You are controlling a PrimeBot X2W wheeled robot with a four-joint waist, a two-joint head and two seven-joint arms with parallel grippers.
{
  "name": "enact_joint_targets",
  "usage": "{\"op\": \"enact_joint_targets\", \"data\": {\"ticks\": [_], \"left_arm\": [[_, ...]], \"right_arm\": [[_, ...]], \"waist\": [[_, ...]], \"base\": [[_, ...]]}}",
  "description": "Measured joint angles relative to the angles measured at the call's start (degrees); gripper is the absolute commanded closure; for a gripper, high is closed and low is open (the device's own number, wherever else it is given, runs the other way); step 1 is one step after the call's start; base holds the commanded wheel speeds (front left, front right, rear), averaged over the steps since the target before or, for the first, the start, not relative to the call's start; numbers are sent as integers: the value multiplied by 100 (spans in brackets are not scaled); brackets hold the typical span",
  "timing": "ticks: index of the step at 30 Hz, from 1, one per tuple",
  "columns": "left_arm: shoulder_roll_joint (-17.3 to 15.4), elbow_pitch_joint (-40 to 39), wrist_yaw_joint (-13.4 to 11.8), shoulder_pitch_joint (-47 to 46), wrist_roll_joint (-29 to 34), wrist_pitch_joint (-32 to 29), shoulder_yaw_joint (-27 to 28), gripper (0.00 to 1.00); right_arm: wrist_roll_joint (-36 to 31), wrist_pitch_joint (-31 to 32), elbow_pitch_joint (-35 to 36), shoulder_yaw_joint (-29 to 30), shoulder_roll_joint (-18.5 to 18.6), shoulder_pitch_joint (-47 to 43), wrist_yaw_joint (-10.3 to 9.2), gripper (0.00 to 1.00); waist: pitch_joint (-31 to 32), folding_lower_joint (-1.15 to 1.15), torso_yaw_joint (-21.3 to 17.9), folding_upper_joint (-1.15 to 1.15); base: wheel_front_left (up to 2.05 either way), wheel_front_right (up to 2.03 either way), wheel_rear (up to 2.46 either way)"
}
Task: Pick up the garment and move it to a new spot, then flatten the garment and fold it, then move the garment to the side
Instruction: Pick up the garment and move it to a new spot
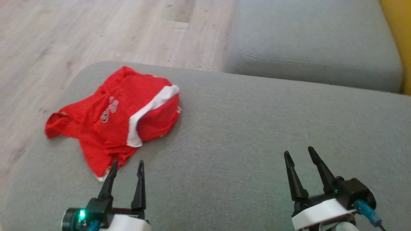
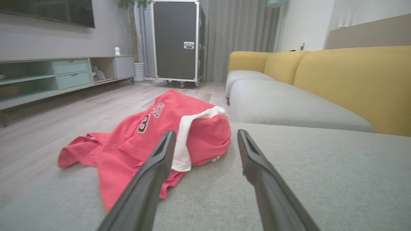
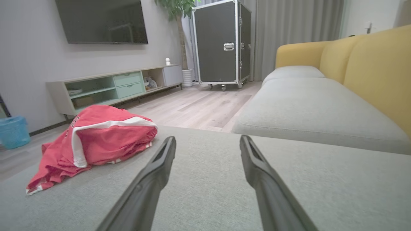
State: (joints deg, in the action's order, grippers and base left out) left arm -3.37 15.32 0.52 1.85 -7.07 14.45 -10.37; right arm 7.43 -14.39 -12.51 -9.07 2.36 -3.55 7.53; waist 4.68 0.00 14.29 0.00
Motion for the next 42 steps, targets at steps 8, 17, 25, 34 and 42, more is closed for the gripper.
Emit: {"op": "enact_joint_targets", "data": {"ticks": [8,17,25,34,42], "left_arm": [[-37,-25,7,99,0,0,190,0],[-65,-74,78,112,10,0,349,0],[-616,445,355,-767,129,-309,456,0],[-1443,1557,706,-3167,-88,-1730,-823,0],[-1909,2819,706,-4109,-749,-2424,-1359,0]], "right_arm": [[114,1,-5,-210,0,-51,0,0],[158,1,-25,-377,1,-63,0,0],[80,1,4,-379,2,12,0,0],[55,0,71,-350,10,552,0,0],[55,0,82,-331,20,762,0,0]], "waist": [[70,0,415,0],[52,0,435,0],[-238,0,101,0],[-852,2,-342,0],[-1275,1,-709,0]], "base": [[0,0,0],[0,0,0],[0,0,0],[0,0,0],[0,0,0]]}}
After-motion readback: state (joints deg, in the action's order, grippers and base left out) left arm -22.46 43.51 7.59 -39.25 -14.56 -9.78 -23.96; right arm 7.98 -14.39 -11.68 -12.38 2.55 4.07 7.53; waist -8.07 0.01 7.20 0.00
